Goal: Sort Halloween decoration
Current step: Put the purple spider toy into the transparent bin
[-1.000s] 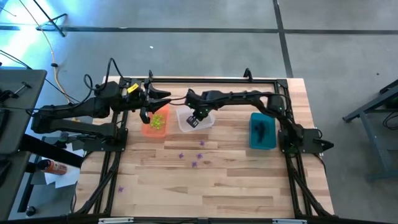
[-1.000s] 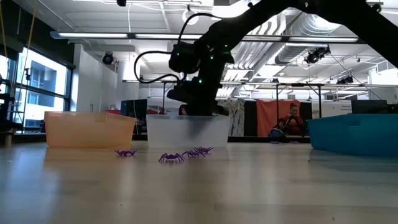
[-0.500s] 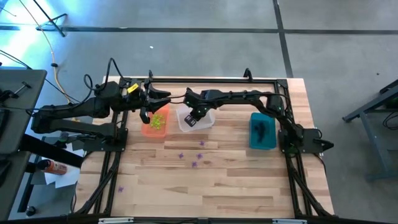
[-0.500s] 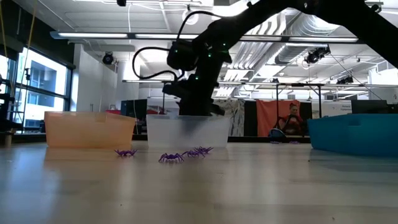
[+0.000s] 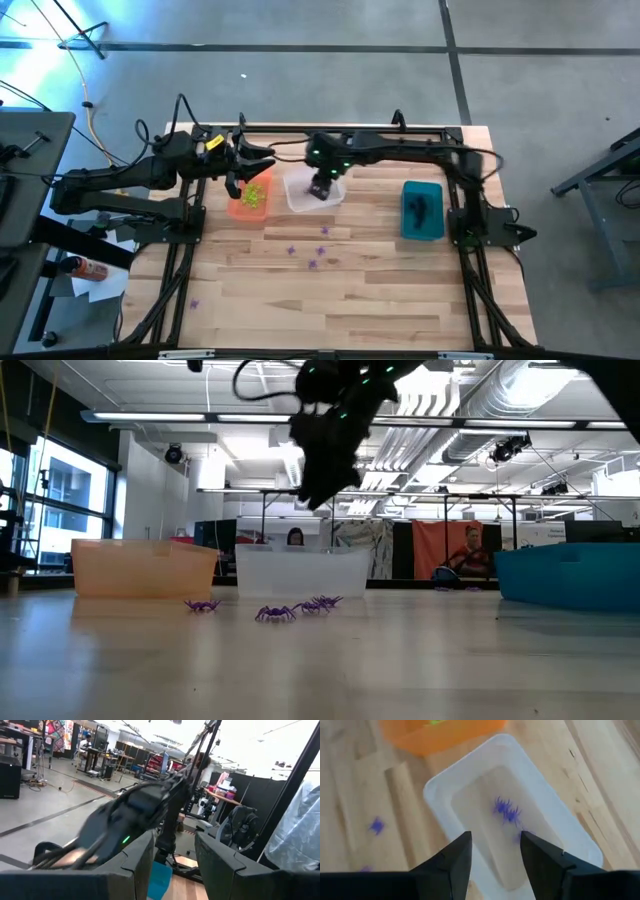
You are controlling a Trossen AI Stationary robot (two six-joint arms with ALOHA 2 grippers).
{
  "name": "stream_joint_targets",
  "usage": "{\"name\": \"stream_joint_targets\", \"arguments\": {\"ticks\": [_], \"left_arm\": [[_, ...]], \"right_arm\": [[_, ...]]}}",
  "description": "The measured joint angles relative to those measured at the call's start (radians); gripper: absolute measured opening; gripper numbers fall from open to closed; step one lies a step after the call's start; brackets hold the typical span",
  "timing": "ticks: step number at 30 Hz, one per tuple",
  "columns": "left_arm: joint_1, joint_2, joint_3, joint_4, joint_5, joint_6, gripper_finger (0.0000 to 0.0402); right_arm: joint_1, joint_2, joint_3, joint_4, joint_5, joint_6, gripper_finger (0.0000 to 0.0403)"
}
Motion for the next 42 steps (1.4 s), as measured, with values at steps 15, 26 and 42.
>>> {"name": "stream_joint_targets", "arguments": {"ticks": [15,26,42], "left_arm": [[-0.001,0.0,0.0,-0.029,0.0,0.054,0.0131],[-0.04,0.081,0.0,-0.048,0.004,0.099,0.0131],[-0.244,0.374,0.118,-0.662,0.08,0.144,0.0131]], "right_arm": [[0.231,-0.695,-0.763,0.958,0.053,0.233,0.0165],[0.298,-0.704,-0.763,1.104,0.186,0.001,0.0165],[0.264,-0.715,-0.762,0.926,0.184,0.121,0.0165]]}}
